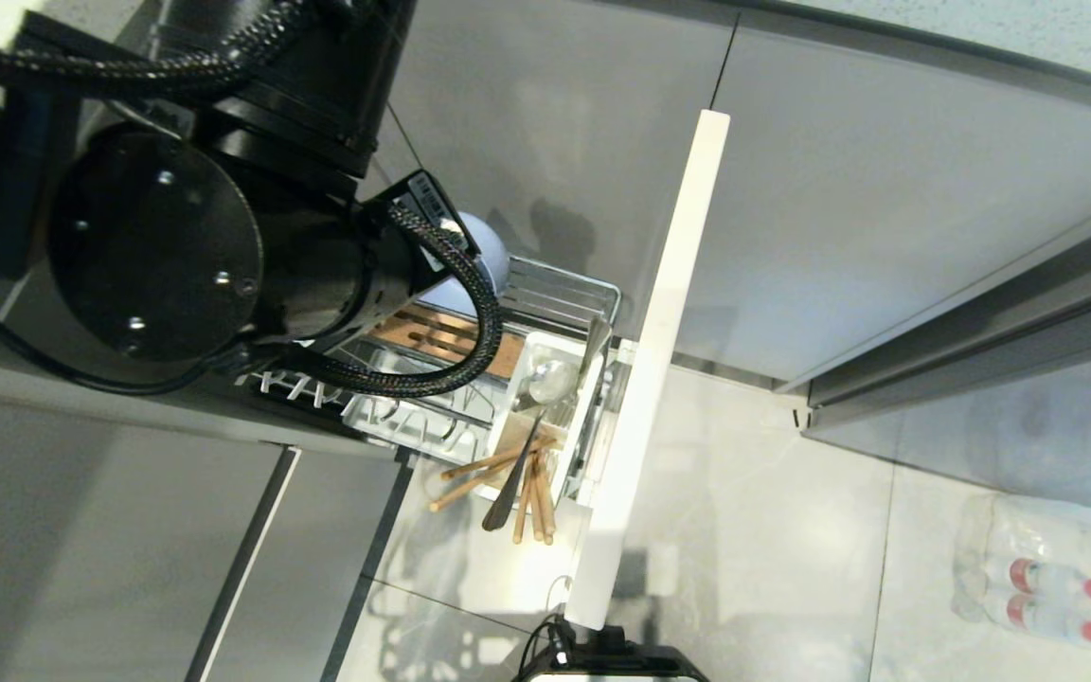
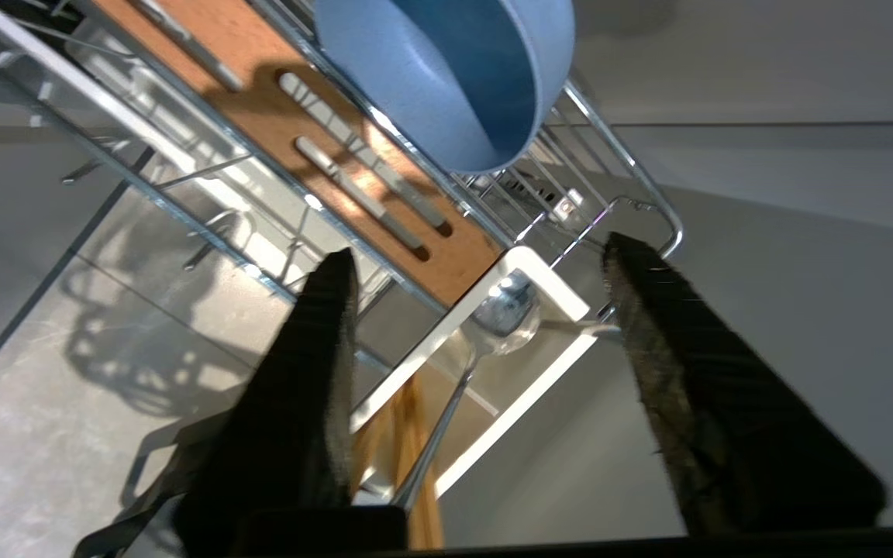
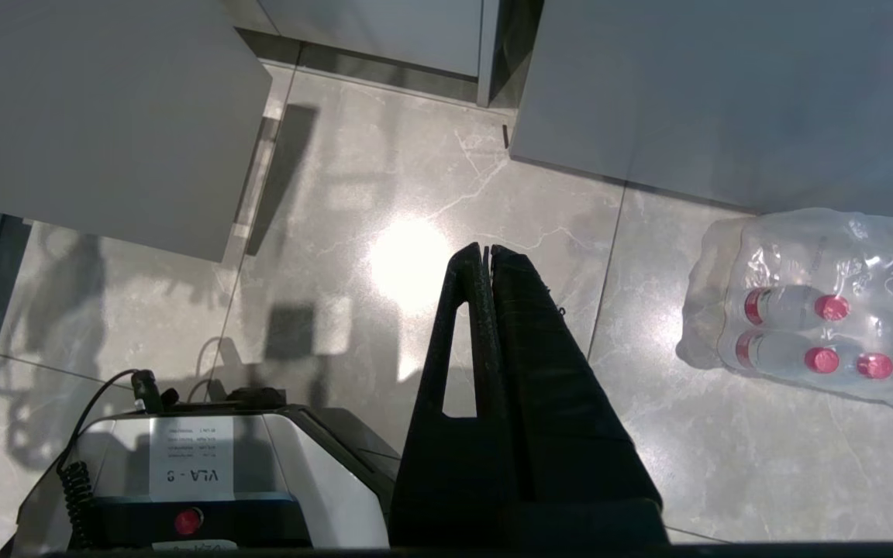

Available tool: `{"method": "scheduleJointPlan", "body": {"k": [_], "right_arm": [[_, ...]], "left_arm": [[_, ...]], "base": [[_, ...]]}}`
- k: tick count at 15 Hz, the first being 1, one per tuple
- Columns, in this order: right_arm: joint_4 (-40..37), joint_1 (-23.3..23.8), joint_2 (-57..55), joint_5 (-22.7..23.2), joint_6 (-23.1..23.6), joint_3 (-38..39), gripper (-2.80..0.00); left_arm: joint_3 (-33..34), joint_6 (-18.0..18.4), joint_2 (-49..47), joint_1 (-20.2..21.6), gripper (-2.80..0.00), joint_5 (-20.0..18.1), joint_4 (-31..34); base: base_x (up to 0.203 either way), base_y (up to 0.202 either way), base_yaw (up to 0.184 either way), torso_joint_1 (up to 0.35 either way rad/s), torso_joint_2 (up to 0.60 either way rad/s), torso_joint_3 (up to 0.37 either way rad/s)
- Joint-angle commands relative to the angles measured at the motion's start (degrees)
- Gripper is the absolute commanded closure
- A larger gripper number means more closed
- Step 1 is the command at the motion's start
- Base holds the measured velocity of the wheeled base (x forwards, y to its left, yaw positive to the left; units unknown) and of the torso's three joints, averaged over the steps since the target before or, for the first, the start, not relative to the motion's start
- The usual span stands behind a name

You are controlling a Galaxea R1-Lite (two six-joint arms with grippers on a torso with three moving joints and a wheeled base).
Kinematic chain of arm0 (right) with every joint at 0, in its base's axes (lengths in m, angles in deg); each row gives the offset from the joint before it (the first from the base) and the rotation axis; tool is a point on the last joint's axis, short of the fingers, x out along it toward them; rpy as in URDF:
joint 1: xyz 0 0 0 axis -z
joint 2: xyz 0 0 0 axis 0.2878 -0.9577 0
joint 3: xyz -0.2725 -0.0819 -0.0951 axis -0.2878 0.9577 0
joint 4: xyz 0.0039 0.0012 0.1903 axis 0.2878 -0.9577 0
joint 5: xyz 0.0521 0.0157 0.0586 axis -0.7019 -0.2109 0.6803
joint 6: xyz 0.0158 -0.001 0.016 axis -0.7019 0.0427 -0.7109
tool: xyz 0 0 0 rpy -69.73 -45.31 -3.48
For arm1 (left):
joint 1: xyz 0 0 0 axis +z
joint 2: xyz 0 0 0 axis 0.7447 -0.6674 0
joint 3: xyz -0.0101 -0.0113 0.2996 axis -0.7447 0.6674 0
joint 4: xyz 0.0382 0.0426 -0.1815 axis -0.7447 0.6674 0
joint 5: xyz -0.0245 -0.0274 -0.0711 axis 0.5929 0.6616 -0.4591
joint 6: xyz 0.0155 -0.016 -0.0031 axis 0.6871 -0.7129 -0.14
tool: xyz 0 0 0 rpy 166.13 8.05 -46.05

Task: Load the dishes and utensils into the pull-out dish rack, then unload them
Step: Take the bowl out of the cupboard

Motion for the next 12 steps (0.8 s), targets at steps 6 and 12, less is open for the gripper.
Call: {"method": "scheduleJointPlan", "body": {"k": [6,12], "right_arm": [[0.0,0.0,-0.1,0.0,0.0,0.0,0.00],[0.0,0.0,-0.1,0.0,0.0,0.0,0.00]], "left_arm": [[-2.3,0.9,-4.8,5.1,-2.80,0.3,-2.4],[-4.3,6.3,-9.5,8.8,-2.80,-5.4,-11.4]], "base": [[0.000,0.000,0.000,0.000,0.00,0.000],[0.000,0.000,0.000,0.000,0.00,0.000]]}}
